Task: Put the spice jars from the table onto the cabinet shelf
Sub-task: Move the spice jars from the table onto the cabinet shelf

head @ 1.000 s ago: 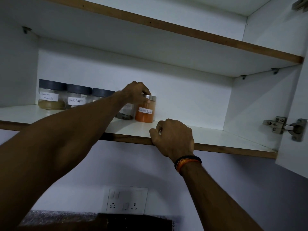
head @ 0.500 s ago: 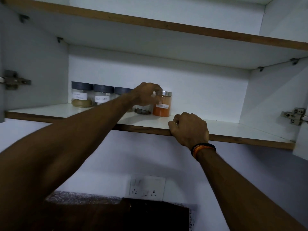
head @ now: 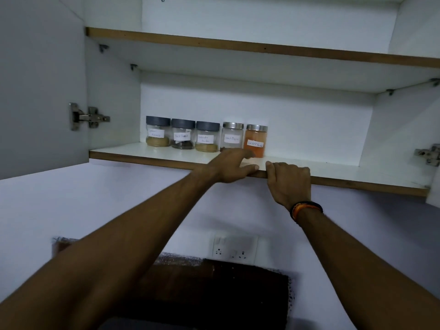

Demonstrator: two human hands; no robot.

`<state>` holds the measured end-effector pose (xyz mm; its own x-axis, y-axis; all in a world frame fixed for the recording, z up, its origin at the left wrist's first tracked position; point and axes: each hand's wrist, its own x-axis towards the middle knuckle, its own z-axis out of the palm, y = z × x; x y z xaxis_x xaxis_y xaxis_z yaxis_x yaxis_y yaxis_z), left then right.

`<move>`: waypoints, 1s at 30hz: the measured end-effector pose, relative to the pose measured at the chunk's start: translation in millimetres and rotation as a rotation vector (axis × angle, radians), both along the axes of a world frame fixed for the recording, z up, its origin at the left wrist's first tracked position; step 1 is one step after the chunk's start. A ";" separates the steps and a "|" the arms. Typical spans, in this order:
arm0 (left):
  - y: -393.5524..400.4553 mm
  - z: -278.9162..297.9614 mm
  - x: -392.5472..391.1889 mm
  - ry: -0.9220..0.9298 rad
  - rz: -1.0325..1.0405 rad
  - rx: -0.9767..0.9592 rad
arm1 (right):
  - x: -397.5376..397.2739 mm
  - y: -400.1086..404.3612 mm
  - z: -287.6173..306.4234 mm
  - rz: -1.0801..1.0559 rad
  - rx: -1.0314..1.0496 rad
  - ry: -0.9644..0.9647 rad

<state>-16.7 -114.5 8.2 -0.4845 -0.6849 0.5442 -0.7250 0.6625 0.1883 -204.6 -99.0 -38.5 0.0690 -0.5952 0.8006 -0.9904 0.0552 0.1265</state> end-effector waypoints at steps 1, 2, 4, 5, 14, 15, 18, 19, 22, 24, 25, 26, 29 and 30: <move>6.2 -4.6 -0.3 0.003 -0.011 -0.015 | 1.7 3.4 -3.7 0.047 -0.036 -0.033; 11.6 -9.6 -0.5 0.006 -0.019 -0.044 | 2.5 6.1 -8.1 0.096 -0.057 -0.062; 22.8 -24.1 -0.8 0.017 -0.036 -0.134 | 2.9 14.0 -17.9 0.185 -0.077 -0.098; 28.9 -35.4 -2.1 0.015 -0.045 -0.185 | 2.3 18.8 -25.2 0.213 -0.092 -0.104; 74.7 -145.2 -22.6 0.151 -0.085 -0.250 | 8.6 70.2 -100.4 0.266 -0.046 -0.290; 81.5 -162.4 -25.6 0.160 -0.085 -0.194 | 6.7 75.5 -117.5 0.258 0.004 -0.310; 98.0 -208.7 -30.8 0.085 -0.069 -0.002 | 2.9 90.5 -161.3 0.233 0.148 -0.375; 101.0 -222.0 -31.5 0.042 -0.069 0.052 | 2.4 94.9 -173.0 0.230 0.188 -0.393; 112.1 -266.9 -32.2 -0.058 -0.076 0.195 | 2.1 114.1 -212.8 0.217 0.321 -0.464; 121.0 -296.8 -32.1 -0.092 -0.071 0.283 | 1.9 125.9 -240.7 0.199 0.424 -0.503; 127.1 -312.3 -31.7 -0.107 -0.066 0.332 | 0.2 131.4 -256.8 0.197 0.480 -0.516; 132.7 -325.3 -30.8 -0.122 -0.063 0.375 | -1.1 137.1 -270.0 0.193 0.538 -0.521; 147.8 -359.9 -26.4 -0.161 -0.062 0.490 | -5.1 152.8 -307.6 0.204 0.757 -0.500; 153.8 -371.3 -24.3 -0.176 -0.056 0.531 | -4.6 160.8 -318.8 0.200 0.827 -0.496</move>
